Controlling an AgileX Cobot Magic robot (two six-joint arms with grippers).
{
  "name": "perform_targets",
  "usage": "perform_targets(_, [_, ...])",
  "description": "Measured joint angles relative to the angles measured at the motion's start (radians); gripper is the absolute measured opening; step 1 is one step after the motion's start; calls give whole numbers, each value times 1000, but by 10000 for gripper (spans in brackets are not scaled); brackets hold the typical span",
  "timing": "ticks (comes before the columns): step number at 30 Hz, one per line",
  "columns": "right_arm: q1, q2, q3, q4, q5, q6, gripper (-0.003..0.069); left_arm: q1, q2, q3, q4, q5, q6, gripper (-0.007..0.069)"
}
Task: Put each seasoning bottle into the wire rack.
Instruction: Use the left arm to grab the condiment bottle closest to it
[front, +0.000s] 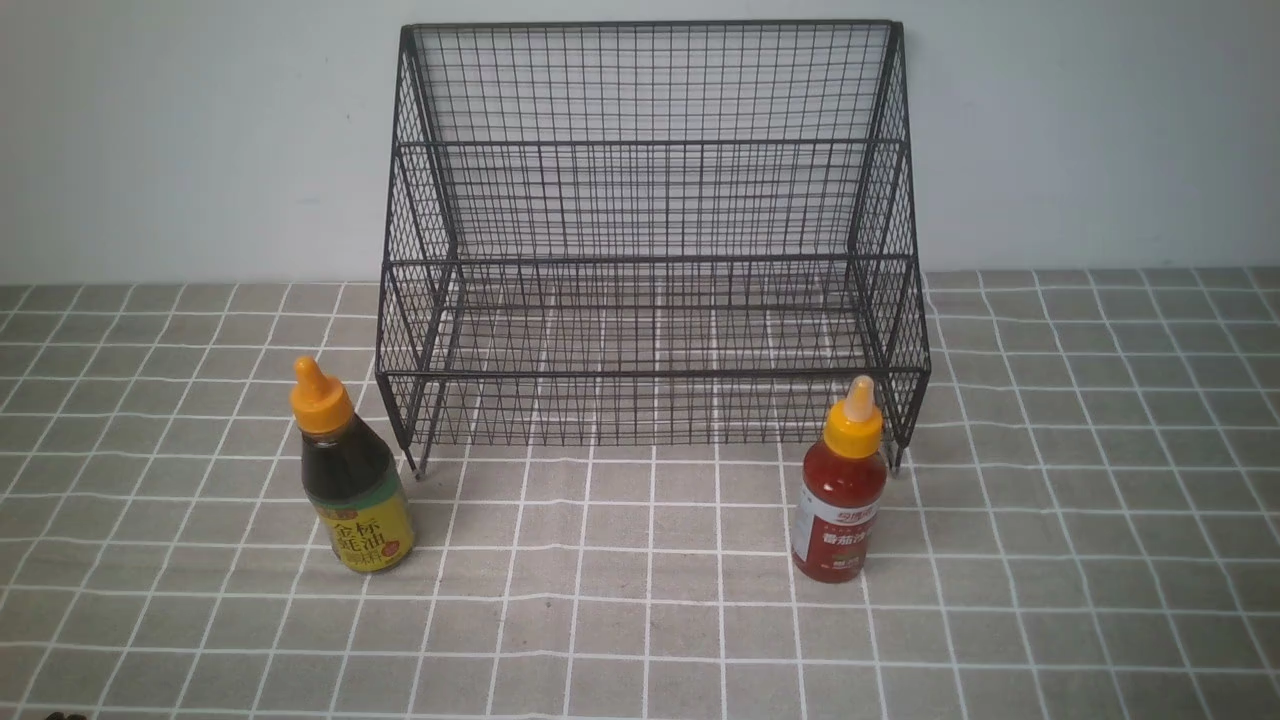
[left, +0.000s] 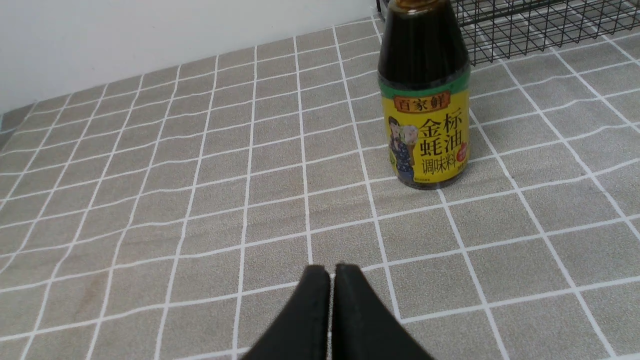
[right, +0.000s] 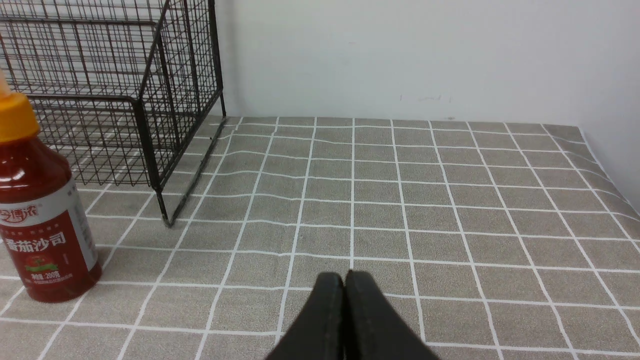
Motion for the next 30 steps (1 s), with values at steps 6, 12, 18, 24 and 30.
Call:
perform_targets(6, [0, 0, 0, 0, 0, 0, -14, 0, 0, 0, 0, 0, 0, -7])
perform_targets(12, [0, 0, 0, 0, 0, 0, -14, 0, 0, 0, 0, 0, 0, -7])
perform_targets(18, [0, 0, 0, 0, 0, 0, -14, 0, 0, 0, 0, 0, 0, -7])
perform_targets(24, [0, 0, 0, 0, 0, 0, -14, 0, 0, 1, 43, -9, 15, -7])
perform_targets(30, [0, 0, 0, 0, 0, 0, -14, 0, 0, 4, 129, -93, 34, -7])
